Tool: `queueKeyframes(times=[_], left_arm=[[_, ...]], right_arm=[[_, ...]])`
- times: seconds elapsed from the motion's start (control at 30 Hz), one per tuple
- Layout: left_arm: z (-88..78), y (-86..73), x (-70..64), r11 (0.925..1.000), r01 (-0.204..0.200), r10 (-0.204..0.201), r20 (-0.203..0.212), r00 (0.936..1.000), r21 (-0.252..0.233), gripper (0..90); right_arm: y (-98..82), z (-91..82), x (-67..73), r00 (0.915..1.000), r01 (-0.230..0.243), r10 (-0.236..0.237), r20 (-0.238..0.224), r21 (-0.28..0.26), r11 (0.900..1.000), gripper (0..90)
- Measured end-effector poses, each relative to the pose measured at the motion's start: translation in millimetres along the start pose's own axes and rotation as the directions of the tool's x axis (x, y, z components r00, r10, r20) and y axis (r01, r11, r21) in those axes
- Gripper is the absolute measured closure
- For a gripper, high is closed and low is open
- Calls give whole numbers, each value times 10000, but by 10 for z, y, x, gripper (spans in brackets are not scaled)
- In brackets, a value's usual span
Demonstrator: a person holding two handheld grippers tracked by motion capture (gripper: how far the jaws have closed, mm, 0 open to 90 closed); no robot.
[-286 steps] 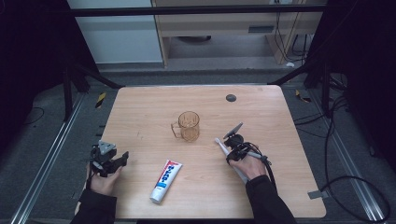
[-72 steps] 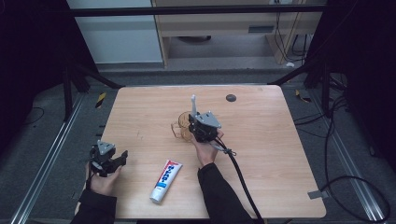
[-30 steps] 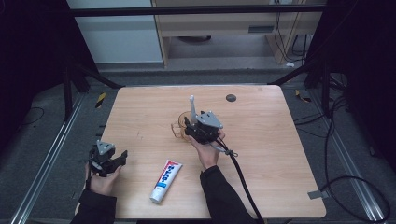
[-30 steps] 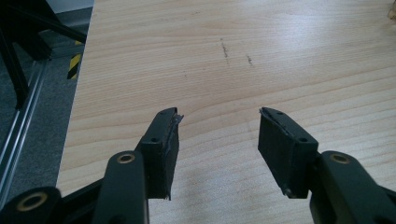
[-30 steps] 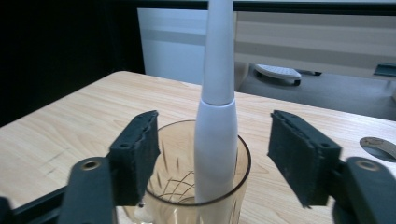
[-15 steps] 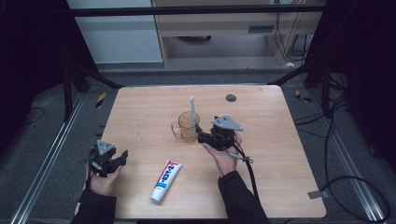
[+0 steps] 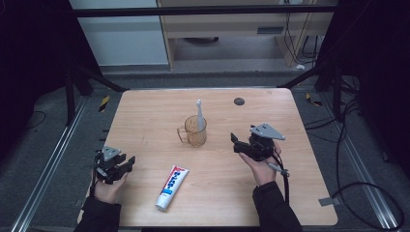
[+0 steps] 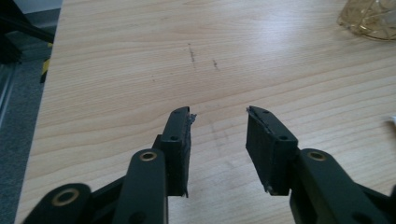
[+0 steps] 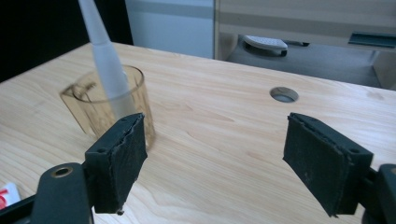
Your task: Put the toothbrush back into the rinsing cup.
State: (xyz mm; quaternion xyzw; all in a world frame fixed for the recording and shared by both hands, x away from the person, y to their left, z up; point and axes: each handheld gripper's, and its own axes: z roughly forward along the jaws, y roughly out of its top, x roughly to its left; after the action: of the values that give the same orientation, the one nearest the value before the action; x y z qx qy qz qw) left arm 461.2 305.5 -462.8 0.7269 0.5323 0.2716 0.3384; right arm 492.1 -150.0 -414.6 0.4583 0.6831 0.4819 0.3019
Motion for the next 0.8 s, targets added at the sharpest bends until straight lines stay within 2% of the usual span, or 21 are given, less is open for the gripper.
queueKeyframes(times=[0.23,0.43,0.57,0.67,0.8], left_arm=[[-19,5,-66,9999,-97,90,457,9989,136,679],[-42,11,-137,9991,-319,294,816,9962,296,745],[-43,26,-204,9982,-453,406,1143,9926,392,737],[-56,49,-288,9963,-720,649,1398,9880,462,714],[-79,77,-366,9952,-854,769,1570,9846,486,673]], right_arm=[[-127,-135,-180,9997,193,-199,127,396,9990,220],[-285,-213,-311,9996,125,-144,239,777,9969,226],[-358,-252,-365,9995,151,-179,276,987,9950,226],[-387,-266,-385,9993,163,-197,310,1084,9940,223],[-415,-255,-389,9991,248,-290,316,1254,9918,216]])
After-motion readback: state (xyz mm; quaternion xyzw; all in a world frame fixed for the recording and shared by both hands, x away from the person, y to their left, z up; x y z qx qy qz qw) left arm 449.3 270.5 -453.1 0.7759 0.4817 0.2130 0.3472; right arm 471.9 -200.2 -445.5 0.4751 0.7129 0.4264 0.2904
